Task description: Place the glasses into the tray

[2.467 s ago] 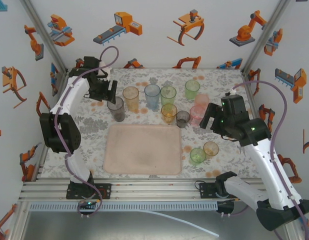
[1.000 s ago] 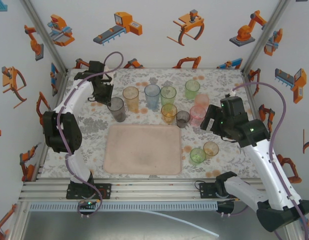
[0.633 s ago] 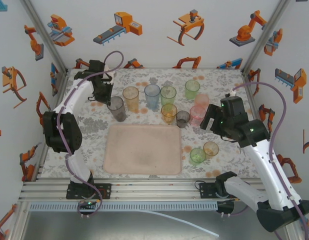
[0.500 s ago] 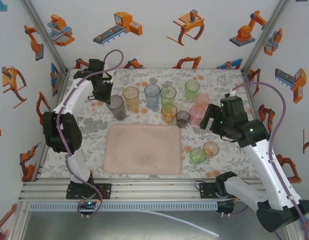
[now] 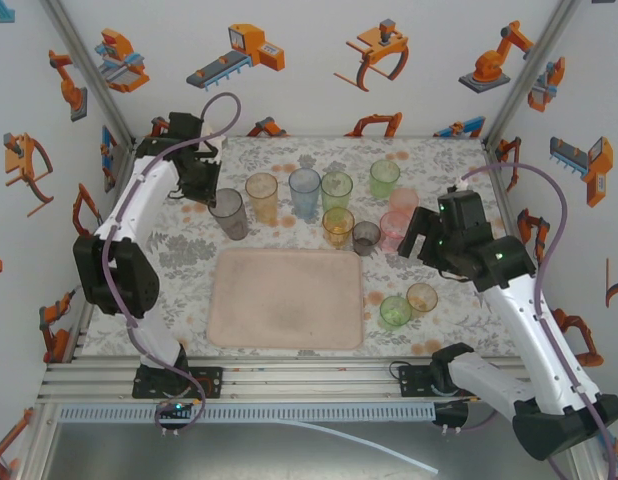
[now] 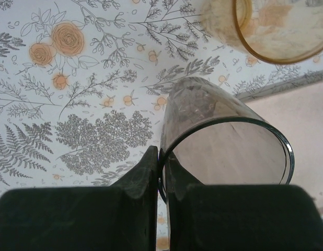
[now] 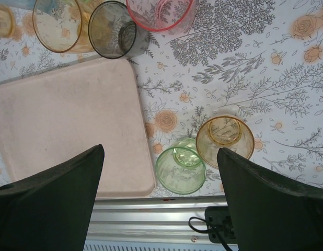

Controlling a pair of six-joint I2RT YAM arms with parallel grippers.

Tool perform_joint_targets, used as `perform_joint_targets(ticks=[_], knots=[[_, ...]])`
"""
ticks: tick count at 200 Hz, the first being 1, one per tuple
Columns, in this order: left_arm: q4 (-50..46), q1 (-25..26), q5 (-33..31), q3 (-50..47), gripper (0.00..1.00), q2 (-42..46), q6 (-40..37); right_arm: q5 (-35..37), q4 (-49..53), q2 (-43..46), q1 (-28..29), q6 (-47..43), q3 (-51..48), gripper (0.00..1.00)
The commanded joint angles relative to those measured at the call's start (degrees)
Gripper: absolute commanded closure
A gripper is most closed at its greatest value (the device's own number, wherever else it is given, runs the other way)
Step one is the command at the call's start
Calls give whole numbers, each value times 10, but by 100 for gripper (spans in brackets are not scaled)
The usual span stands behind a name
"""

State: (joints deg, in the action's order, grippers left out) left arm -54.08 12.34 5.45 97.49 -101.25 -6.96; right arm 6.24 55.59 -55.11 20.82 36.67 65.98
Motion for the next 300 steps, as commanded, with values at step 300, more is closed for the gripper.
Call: perform_joint_targets(ticks=[300], knots=[[-109, 131, 79, -357, 85, 373, -239, -10, -54, -65, 23, 6, 15, 22]])
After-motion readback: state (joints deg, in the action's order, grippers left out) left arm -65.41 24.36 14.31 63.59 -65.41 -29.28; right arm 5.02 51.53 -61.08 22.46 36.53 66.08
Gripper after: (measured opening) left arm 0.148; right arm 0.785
